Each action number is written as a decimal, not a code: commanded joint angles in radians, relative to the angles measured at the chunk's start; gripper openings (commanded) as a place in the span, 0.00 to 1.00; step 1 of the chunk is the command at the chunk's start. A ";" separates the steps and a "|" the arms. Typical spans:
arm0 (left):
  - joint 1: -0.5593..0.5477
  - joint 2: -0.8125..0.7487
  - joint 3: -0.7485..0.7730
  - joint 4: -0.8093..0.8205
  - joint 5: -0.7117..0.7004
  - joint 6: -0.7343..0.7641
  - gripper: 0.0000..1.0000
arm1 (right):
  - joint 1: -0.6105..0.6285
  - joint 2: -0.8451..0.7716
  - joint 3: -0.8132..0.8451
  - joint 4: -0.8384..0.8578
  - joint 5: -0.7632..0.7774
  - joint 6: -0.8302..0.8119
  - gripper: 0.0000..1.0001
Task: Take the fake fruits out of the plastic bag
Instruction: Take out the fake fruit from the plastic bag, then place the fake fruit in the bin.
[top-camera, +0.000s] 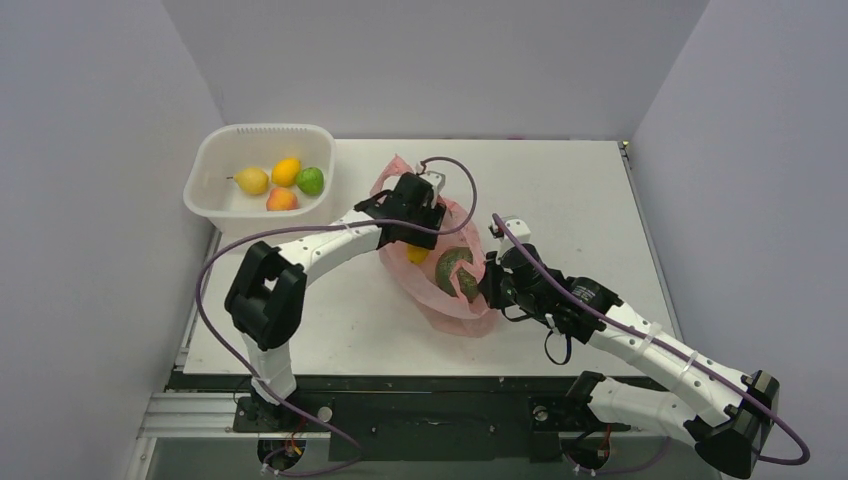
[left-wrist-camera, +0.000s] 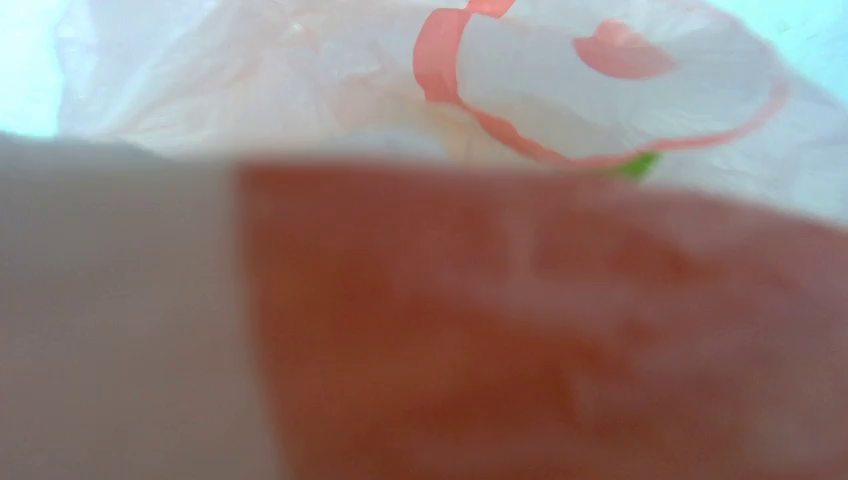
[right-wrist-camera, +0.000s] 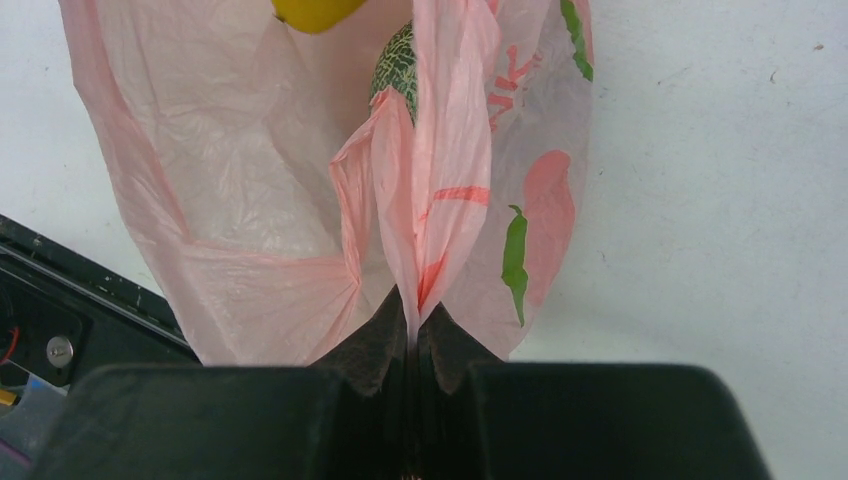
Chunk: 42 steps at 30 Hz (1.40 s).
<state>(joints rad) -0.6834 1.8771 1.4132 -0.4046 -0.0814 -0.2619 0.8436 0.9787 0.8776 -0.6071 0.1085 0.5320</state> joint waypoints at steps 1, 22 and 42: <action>0.016 -0.155 0.071 -0.064 -0.019 -0.044 0.09 | -0.007 -0.010 -0.013 0.038 0.030 -0.012 0.00; 0.460 -0.692 -0.267 0.040 0.573 -0.628 0.00 | -0.011 -0.156 -0.131 0.100 0.123 0.012 0.00; 0.922 -0.400 -0.275 0.502 0.188 -1.049 0.04 | -0.015 -0.130 -0.020 -0.054 0.236 -0.008 0.00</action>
<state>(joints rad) 0.2070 1.4071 1.0481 0.0586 0.2565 -1.2755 0.8371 0.8280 0.7906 -0.6315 0.2916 0.5362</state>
